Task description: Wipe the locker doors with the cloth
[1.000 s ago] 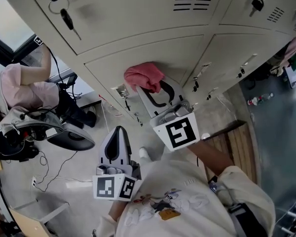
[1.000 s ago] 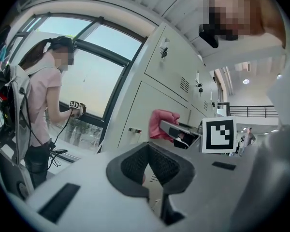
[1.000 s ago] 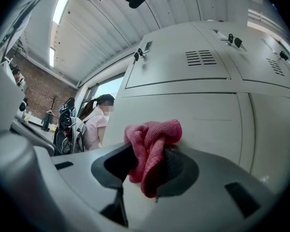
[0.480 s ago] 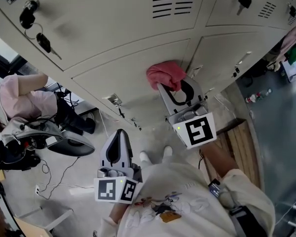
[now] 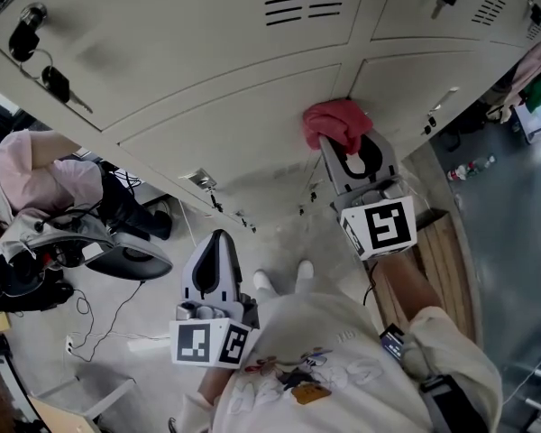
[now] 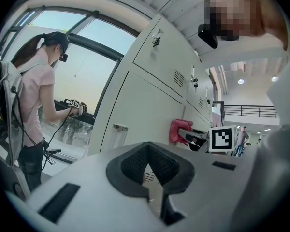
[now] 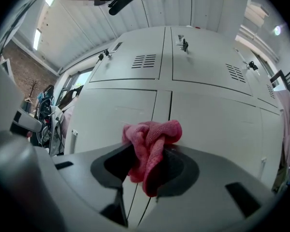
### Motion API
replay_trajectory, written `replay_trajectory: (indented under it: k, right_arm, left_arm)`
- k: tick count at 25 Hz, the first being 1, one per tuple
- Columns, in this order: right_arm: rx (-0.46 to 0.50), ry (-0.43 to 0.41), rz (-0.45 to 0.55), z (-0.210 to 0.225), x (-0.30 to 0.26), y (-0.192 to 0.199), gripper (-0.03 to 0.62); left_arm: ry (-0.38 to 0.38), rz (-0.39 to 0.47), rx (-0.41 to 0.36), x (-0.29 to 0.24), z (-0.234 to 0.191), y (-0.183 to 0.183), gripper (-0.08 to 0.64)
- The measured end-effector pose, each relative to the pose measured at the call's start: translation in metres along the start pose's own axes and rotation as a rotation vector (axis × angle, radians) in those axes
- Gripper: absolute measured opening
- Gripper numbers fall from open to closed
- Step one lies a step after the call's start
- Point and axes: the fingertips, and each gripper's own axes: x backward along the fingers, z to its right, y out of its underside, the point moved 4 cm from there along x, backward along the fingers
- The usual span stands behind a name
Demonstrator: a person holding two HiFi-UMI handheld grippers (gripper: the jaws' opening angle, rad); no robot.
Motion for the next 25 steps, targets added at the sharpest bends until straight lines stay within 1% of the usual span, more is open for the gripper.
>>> replay_trajectory:
  k: [5, 9, 11, 15, 17, 19, 22, 25]
  right_arm:
    - [-0.028, 0.048, -0.009, 0.008, 0.002, 0.003, 0.144]
    - [-0.037, 0.058, -0.012, 0.006, 0.003, 0.004, 0.141]
    - [-0.063, 0.06, -0.009, 0.002, 0.006, 0.004, 0.14]
    - [-0.125, 0.041, -0.003, -0.024, 0.015, 0.006, 0.134]
    - [-0.115, 0.01, -0.001, -0.044, 0.014, 0.006, 0.133]
    - [-0.041, -0.021, 0.015, -0.065, 0.011, 0.0, 0.133]
    - [0.16, -0.03, 0.066, -0.086, 0.01, -0.018, 0.133]
    - [0.351, -0.006, 0.102, -0.089, 0.013, -0.03, 0.133]
  left_arm:
    - [0.009, 0.002, -0.005, 0.002, 0.002, 0.0, 0.006]
    - [-0.007, 0.006, -0.003, 0.011, 0.0, 0.001, 0.005]
    - [-0.017, 0.008, -0.001, 0.017, -0.002, 0.001, 0.005]
    - [-0.037, 0.015, 0.005, 0.027, -0.006, 0.001, 0.006]
    - [-0.047, 0.019, 0.006, 0.032, -0.01, 0.001, 0.005]
    - [-0.059, 0.021, 0.008, 0.038, -0.014, 0.002, 0.005]
    - [-0.077, 0.027, 0.015, 0.045, -0.021, 0.001, 0.006]
    - [-0.089, 0.033, 0.027, 0.052, -0.026, 0.002, 0.005]
